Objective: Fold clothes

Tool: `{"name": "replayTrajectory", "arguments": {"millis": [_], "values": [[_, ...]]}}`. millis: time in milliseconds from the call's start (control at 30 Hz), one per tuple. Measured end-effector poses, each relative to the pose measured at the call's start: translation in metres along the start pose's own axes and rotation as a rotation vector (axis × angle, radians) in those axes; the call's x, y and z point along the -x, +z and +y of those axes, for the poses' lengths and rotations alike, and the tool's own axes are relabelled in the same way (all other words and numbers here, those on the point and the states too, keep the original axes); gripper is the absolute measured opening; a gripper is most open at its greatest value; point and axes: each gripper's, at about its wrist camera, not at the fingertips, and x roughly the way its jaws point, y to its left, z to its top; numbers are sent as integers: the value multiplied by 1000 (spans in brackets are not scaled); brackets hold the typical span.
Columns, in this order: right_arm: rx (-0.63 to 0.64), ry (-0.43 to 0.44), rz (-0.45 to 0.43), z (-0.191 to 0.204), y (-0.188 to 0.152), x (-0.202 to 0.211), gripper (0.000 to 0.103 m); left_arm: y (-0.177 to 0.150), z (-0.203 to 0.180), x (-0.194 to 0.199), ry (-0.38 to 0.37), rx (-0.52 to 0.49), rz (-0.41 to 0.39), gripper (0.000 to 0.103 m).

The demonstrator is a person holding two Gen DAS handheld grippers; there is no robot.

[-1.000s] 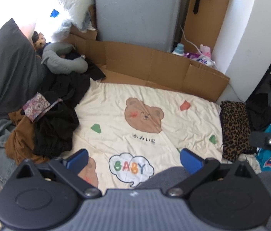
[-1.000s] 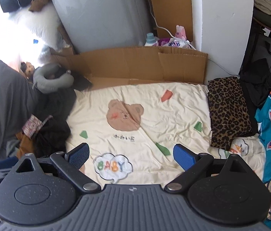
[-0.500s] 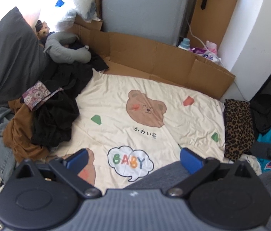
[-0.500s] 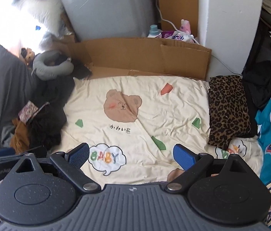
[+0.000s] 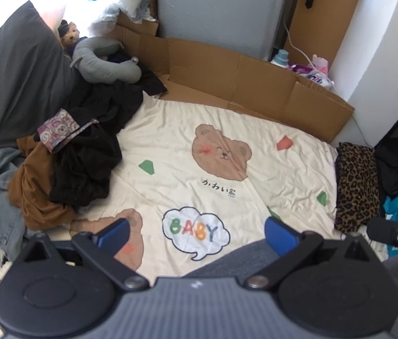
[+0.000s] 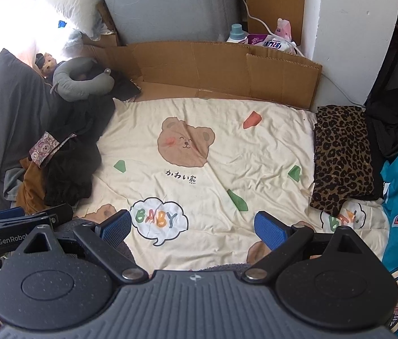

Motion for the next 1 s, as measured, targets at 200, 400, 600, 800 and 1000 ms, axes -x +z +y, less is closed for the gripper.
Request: {"name": "replayTrajectory", "arguments": {"millis": [200,400,600,800,1000], "values": [[11,-13,7,-4,2,-2,97,-1,1,-3,-1,12,24,102],[-1,-18,8,-12,3,-2,97,-1,-4,-2,11,-9,24,102],[-14,-19,6,-22,3,-1,97,-3,-12,-1,14,-31,30,102],[-11,-23,7,-28,4,-2,97,-5,-17,2,16,-51,22,101],[-27,9,14,-32,5,-3,97,-5,-20,3,17,-68,10,98]]}}
